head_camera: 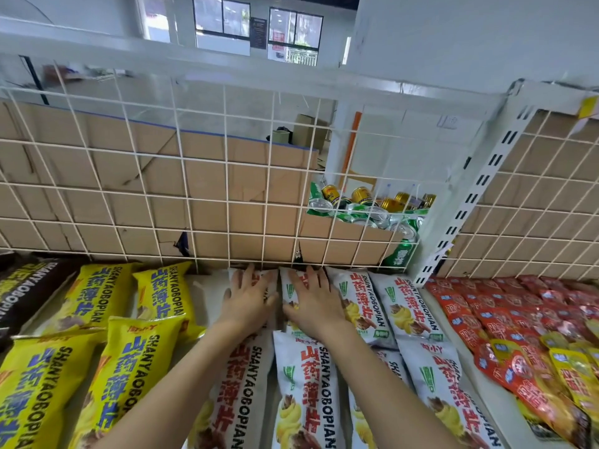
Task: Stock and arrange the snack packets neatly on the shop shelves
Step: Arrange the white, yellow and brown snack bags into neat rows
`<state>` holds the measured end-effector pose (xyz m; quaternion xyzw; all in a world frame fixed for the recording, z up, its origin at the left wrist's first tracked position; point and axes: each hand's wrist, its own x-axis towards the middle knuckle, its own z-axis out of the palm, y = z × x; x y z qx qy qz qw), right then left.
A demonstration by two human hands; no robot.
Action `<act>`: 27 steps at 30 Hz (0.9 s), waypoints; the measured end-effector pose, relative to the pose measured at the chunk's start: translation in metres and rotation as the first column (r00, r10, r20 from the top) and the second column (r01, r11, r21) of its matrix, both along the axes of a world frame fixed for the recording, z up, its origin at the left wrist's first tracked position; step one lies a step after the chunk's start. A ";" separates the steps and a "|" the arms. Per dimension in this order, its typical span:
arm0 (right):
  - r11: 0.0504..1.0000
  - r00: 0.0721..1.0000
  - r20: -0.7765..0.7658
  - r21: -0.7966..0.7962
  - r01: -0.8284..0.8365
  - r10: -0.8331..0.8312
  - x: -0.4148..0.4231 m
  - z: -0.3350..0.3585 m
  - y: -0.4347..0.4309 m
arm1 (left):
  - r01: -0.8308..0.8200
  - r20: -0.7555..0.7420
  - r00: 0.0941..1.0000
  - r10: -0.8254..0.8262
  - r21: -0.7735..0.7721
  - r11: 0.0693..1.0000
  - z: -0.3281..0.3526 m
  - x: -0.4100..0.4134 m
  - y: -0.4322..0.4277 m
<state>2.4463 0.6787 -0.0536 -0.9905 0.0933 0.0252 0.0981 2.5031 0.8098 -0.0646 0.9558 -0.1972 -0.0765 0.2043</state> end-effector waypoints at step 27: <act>0.988 0.983 0.109 0.049 0.146 -0.150 -0.091 0.015 -0.064 | 0.378 0.088 0.914 -0.395 0.165 0.911 0.010 -0.043 -0.030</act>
